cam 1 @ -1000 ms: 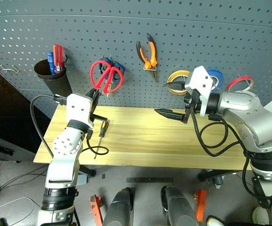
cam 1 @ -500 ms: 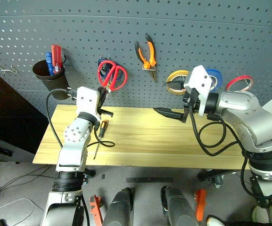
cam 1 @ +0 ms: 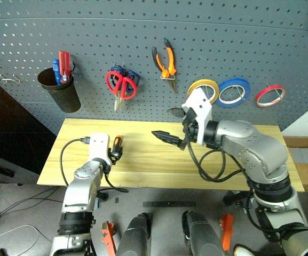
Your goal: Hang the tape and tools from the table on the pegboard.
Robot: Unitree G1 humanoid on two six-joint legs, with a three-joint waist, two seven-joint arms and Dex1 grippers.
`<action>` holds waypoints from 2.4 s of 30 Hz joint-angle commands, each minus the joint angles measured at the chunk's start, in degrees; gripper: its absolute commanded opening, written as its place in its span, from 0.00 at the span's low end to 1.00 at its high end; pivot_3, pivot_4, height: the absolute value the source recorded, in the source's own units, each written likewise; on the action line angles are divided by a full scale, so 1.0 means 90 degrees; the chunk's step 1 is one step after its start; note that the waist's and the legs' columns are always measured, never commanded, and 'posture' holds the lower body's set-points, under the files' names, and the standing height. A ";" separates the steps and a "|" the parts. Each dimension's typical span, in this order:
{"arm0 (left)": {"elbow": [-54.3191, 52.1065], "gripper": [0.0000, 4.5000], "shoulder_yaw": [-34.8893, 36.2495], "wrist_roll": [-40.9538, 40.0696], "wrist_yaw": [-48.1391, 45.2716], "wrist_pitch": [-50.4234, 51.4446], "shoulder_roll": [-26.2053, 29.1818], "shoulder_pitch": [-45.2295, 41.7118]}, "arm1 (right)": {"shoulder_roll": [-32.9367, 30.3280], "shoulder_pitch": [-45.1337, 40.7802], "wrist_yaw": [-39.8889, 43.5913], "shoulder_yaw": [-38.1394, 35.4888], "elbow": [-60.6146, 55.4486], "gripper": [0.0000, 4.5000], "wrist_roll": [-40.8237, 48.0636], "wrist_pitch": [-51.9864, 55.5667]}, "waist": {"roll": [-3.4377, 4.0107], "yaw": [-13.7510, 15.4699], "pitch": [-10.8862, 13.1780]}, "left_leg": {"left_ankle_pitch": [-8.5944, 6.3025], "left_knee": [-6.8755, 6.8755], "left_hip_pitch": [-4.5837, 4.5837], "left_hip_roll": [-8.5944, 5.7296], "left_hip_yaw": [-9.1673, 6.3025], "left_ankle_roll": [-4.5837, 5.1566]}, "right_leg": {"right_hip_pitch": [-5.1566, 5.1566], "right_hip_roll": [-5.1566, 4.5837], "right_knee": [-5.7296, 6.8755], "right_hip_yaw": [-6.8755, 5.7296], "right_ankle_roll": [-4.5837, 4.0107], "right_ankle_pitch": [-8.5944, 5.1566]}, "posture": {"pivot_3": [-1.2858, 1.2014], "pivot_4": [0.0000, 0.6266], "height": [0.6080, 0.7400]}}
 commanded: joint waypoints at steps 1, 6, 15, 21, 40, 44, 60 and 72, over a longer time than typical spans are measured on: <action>0.0935 0.78 0.0276 -0.0066 -0.0083 0.0244 0.0353 -0.0568 | 0.0331 -0.0235 -0.0440 -0.0023 -0.0237 1.00 0.0094 0.0594 | 0.0002 -0.0003 0.0001 | 0.0000 0.0000 0.0000 0.0000 0.0001 0.0000 | 0.0000 0.0000 0.0000 0.0001 0.0000 0.0000 | 0.48 0.44 1.00; 0.2621 0.78 0.0106 -0.0014 -0.0431 0.0038 0.0590 -0.1475 | 0.0531 -0.0429 -0.0679 0.0207 -0.0054 1.00 -0.0066 0.0626 | 0.0001 0.0008 0.0006 | -0.0001 -0.0008 -0.0001 -0.0005 0.0002 -0.0001 | -0.0005 -0.0002 -0.0005 0.0000 0.0000 0.0000 | 0.48 0.45 1.00; 0.4218 0.78 -0.0616 0.0508 -0.0868 -0.1085 0.0634 -0.2494 | 0.0622 -0.0698 -0.0601 0.0410 -0.0009 1.00 -0.0127 0.0366 | -0.0002 -0.0016 0.0011 | -0.0002 -0.0020 -0.0003 -0.0005 0.0004 -0.0001 | -0.0011 -0.0007 -0.0012 0.0003 0.0001 0.0000 | 0.47 0.46 1.00; 0.3464 0.78 -0.0674 0.0737 -0.0329 -0.1641 0.0613 -0.2053 | 0.0638 -0.0593 -0.0502 0.0301 -0.0234 1.00 0.0088 0.0511 | -0.0003 -0.0092 0.0013 | -0.0002 -0.0028 -0.0003 -0.0004 0.0006 -0.0001 | -0.0016 -0.0011 -0.0014 0.0008 0.0001 0.0000 | 0.47 0.46 1.00; 0.1982 0.78 -0.1828 0.0656 -0.1487 -0.0221 0.0136 -0.1496 | 0.0351 -0.0464 -0.0608 0.0035 -0.0638 1.00 0.0498 0.1045 | -0.0001 -0.0164 0.0024 | -0.0002 -0.0037 -0.0006 -0.0003 0.0007 0.0000 | -0.0016 -0.0010 -0.0023 0.0006 0.0003 -0.0002 | 0.46 0.46 1.00; 0.2384 0.78 -0.1678 0.0627 -0.1401 -0.0302 0.0124 -0.1707 | 0.0346 -0.0452 -0.0686 0.0016 -0.0643 1.00 0.0498 0.1077 | -0.0002 -0.0166 0.0025 | -0.0002 -0.0037 -0.0006 -0.0004 0.0008 0.0000 | -0.0017 -0.0011 -0.0027 0.0007 0.0003 -0.0002 | 0.46 0.45 1.00; 0.2866 0.21 -0.1643 0.0888 -0.1342 -0.1282 0.0464 -0.1414 | 0.0217 -0.0506 -0.0662 0.0108 -0.0622 1.00 0.0487 0.0964 | -0.0003 -0.0168 0.0025 | -0.0002 -0.0048 -0.0006 -0.0004 0.0007 0.0000 | -0.0019 -0.0014 -0.0034 0.0007 0.0004 -0.0002 | 0.46 0.42 1.00; -0.0268 0.18 -0.0242 0.0584 -0.0027 -0.1624 0.0213 0.0599 | -0.1012 -0.0232 0.0877 0.0513 -0.1242 1.00 0.0418 -0.0765 | -0.0003 -0.0153 0.0024 | -0.0002 -0.0067 -0.0013 -0.0003 0.0009 -0.0001 | -0.0033 -0.0022 -0.0051 0.0008 0.0003 -0.0002 | 0.47 0.38 1.00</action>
